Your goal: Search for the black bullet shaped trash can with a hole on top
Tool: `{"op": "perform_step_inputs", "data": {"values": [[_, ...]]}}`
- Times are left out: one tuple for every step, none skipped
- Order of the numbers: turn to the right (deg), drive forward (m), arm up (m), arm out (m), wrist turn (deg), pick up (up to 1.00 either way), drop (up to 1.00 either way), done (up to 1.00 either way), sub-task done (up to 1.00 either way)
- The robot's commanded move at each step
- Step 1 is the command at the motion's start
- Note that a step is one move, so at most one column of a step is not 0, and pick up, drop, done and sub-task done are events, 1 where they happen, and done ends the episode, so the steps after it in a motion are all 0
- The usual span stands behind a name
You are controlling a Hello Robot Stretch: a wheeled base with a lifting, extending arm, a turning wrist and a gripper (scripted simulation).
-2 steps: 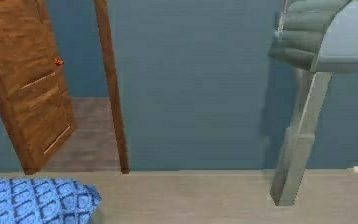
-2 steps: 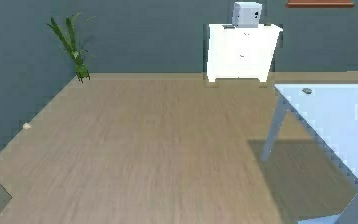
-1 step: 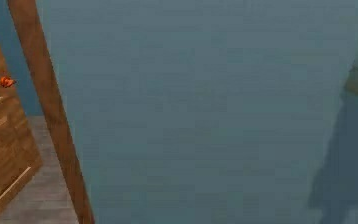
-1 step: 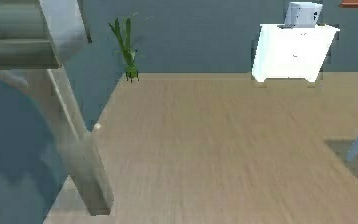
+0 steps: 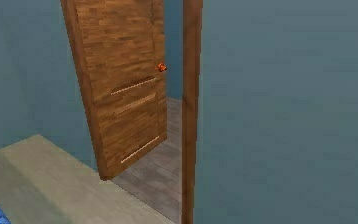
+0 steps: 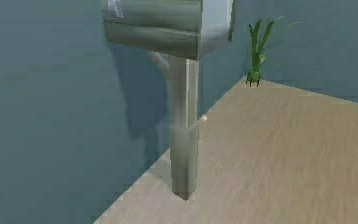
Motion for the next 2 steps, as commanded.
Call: {"op": "perform_step_inputs", "data": {"values": [[0.0, 0.10, 0.00, 0.00, 0.0, 0.00, 0.00, 0.00, 0.00], [6.0, 0.00, 0.00, 0.00, 0.0, 0.00, 0.00, 0.00, 0.00]]}}
